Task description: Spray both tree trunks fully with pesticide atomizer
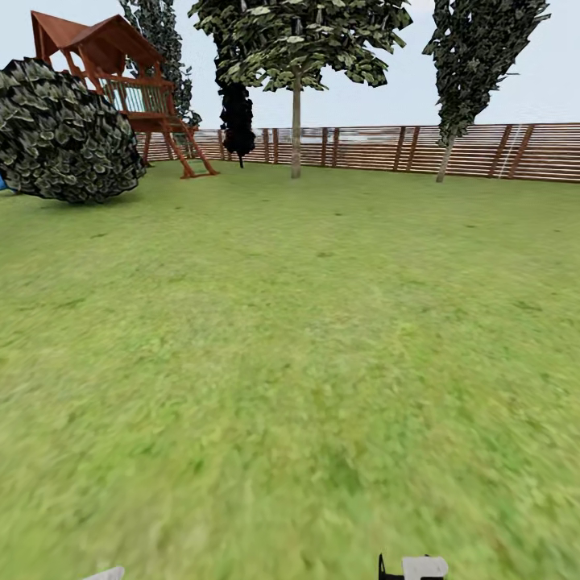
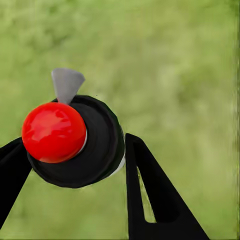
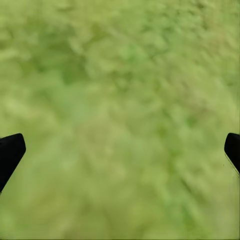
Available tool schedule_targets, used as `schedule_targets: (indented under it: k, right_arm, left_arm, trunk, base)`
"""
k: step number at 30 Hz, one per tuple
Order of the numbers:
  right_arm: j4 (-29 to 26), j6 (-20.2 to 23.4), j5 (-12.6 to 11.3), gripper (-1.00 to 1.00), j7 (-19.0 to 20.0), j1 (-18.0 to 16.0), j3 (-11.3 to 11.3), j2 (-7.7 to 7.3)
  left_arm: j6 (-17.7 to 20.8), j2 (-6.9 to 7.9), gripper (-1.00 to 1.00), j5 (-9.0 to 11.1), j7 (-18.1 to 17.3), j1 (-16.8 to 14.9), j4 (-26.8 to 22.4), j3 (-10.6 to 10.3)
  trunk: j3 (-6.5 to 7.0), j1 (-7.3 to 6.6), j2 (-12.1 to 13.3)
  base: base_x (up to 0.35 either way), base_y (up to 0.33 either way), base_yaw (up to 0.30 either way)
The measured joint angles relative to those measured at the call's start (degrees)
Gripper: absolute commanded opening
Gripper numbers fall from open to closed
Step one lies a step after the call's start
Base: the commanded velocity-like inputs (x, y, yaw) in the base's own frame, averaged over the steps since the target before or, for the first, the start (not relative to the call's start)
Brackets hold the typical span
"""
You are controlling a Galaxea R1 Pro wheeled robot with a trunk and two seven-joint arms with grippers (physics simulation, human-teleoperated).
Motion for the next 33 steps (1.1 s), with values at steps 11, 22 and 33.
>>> schedule_targets:
  k: [11, 22, 33]
  right_arm:
    - [0.0, 0.0, 0.0, 1.00, 0.0, 0.0, 0.0, 0.00]
    - [0.0, 0.0, 0.0, 1.00, 0.0, 0.0, 0.0, 0.00]
    - [0.0, 0.0, 0.0, 1.00, 0.0, 0.1, 0.0, 0.00]
  left_arm:
    - [0.0, 0.00, -1.00, 0.0, 0.0, 0.0, 0.0, 0.0]
    - [0.0, 0.00, -1.00, 0.0, 0.0, 0.0, 0.0, 0.0]
    - [0.0, 0.00, -1.00, -0.1, 0.0, 0.0, 0.0, 0.0]
  trunk:
    - [0.00, 0.00, 0.0]
    - [0.00, 0.00, 0.0]
    - [0.00, 0.00, 0.0]
  base:
    - [0.338, -0.068, 0.000]
    - [0.339, -0.003, 0.000]
    - [0.339, 0.000, 0.000]
